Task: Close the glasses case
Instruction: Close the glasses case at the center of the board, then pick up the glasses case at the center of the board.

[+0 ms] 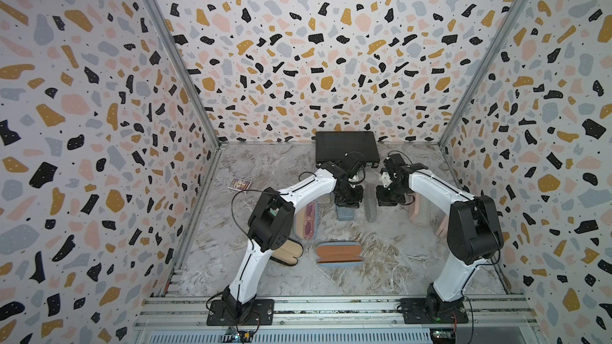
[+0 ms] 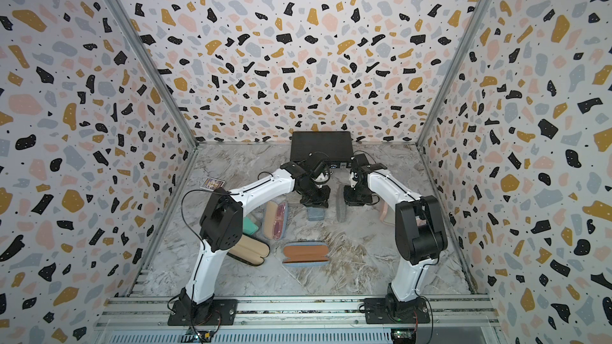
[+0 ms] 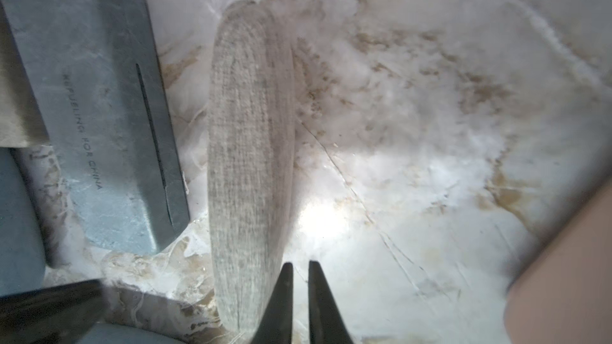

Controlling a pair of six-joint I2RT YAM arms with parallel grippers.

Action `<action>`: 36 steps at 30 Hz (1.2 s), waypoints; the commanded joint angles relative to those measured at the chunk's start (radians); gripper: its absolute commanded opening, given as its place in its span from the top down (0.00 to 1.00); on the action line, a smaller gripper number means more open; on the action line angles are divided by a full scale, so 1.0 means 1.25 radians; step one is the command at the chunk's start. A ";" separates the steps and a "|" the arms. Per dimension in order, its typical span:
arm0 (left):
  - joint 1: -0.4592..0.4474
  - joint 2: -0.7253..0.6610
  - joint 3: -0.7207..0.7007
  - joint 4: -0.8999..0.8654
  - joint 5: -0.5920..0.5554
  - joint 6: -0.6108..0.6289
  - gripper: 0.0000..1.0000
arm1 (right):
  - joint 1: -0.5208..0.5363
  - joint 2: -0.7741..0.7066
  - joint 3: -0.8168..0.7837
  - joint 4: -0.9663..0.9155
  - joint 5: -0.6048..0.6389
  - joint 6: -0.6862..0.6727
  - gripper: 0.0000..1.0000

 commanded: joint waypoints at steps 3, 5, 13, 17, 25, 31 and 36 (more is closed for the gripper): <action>0.041 -0.140 -0.127 0.068 -0.039 -0.004 1.00 | 0.000 -0.097 -0.039 -0.036 0.058 0.060 0.76; 0.052 -0.195 -0.181 0.083 -0.051 -0.007 1.00 | 0.000 -0.130 -0.050 -0.051 0.069 0.071 0.73; 0.088 -0.346 -0.319 0.100 -0.078 -0.019 0.86 | 0.000 -0.284 -0.105 -0.101 0.132 0.112 0.53; 0.100 -0.408 -0.359 0.110 -0.091 -0.025 0.74 | 0.000 -0.349 -0.109 -0.146 0.188 0.117 0.39; 0.120 -0.495 -0.431 0.123 -0.106 -0.033 0.26 | -0.005 -0.359 -0.101 -0.215 0.291 0.127 0.23; 0.141 -0.543 -0.475 0.119 -0.112 -0.027 0.01 | -0.040 -0.323 -0.094 -0.218 0.300 0.128 0.22; 0.163 -0.560 -0.502 0.122 -0.107 -0.025 0.01 | -0.068 -0.277 -0.076 -0.217 0.307 0.119 0.22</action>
